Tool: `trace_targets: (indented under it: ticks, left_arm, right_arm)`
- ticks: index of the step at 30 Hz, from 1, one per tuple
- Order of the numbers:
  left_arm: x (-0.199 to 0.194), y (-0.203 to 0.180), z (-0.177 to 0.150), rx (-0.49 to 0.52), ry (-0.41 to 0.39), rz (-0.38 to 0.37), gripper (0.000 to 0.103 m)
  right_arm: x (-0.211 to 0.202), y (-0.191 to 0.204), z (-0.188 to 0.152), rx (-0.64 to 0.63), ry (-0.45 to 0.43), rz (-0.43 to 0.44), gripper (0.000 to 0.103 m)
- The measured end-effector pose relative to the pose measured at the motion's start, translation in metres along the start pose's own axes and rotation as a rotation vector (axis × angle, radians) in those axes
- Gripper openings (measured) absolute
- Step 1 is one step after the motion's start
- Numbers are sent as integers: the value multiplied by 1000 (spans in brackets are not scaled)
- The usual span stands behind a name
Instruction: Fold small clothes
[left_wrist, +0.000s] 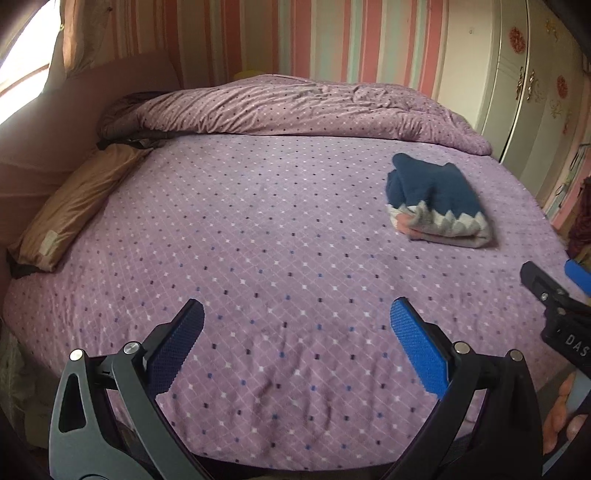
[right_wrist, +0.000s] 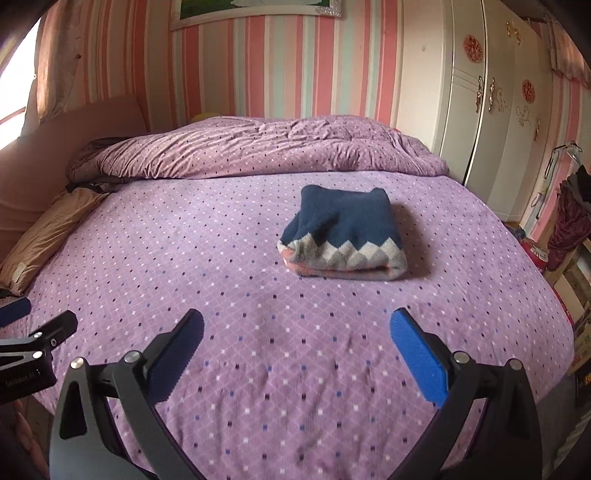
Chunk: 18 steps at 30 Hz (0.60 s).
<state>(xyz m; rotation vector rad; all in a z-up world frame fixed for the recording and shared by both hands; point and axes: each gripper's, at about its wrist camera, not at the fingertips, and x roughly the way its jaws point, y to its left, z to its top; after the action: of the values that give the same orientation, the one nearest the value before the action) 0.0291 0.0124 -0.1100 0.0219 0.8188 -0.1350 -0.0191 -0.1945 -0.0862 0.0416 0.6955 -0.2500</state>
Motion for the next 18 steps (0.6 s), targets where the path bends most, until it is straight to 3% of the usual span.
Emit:
trace_targets:
  ticks: [9, 11, 18]
  left_arm:
    - [-28, 13, 11, -100, -7, 32, 100]
    - [-35, 13, 18, -80, -2, -8, 100]
    - [-59, 1, 28, -19, -27, 16, 100]
  right_arm:
    - [-35, 4, 23, -9, -41, -16, 101]
    - [-41, 7, 29, -15, -50, -14, 101]
    - [-57, 16, 37, -34, -72, -12, 101]
